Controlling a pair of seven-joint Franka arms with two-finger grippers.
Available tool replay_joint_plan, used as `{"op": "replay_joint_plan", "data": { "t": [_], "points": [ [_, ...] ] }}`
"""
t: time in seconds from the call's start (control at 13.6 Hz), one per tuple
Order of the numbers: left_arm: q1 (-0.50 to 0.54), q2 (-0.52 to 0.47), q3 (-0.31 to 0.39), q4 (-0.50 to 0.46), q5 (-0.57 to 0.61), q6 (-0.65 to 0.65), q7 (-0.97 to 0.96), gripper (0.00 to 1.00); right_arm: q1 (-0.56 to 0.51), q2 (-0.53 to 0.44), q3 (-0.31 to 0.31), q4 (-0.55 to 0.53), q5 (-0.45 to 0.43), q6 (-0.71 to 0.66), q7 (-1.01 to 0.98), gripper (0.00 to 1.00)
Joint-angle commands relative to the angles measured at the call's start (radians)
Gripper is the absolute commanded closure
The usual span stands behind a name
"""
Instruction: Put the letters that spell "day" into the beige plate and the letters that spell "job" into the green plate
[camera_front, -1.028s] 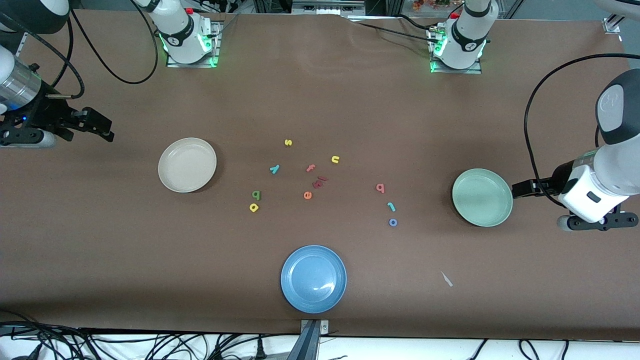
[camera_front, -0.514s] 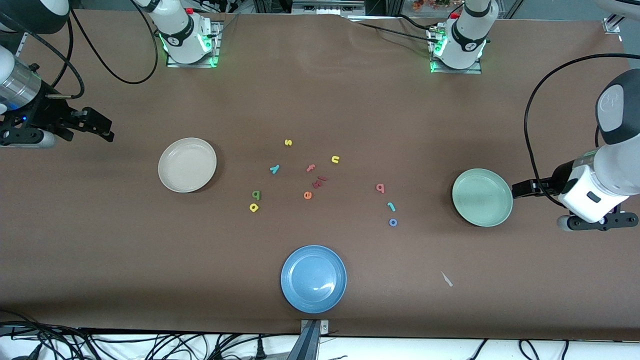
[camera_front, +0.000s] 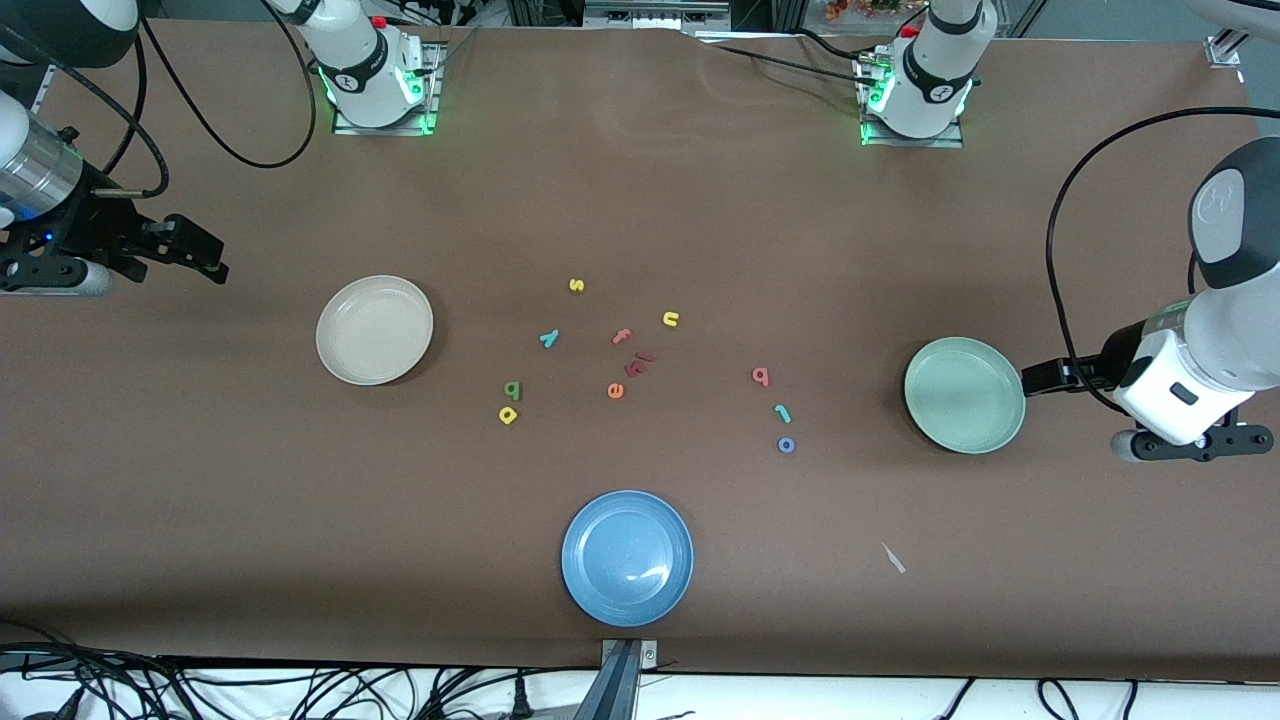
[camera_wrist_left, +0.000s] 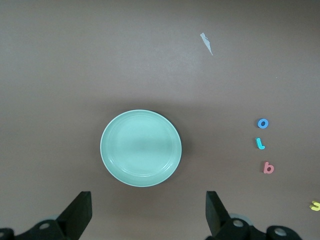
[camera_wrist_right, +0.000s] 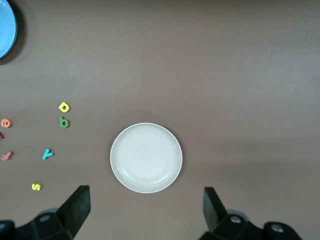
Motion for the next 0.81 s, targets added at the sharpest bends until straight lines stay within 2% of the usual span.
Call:
{"op": "replay_joint_plan", "data": {
  "t": [0.0,0.44,0.73],
  "points": [
    [-0.003,-0.012,0.008,0.003,-0.033,-0.014,0.006,0.0,-0.001,0.007,0.001,0.023,-0.014,-0.016,-0.009,0.0],
    [-0.002,-0.011,0.008,0.003,-0.035,-0.014,-0.009,0.0,-0.001,0.007,0.001,0.023,-0.014,-0.019,-0.009,0.0],
    [-0.044,0.0,-0.003,-0.059,-0.035,-0.018,-0.028,0.0,0.002,0.009,0.002,0.022,-0.013,-0.028,-0.007,0.0]
  ]
}}
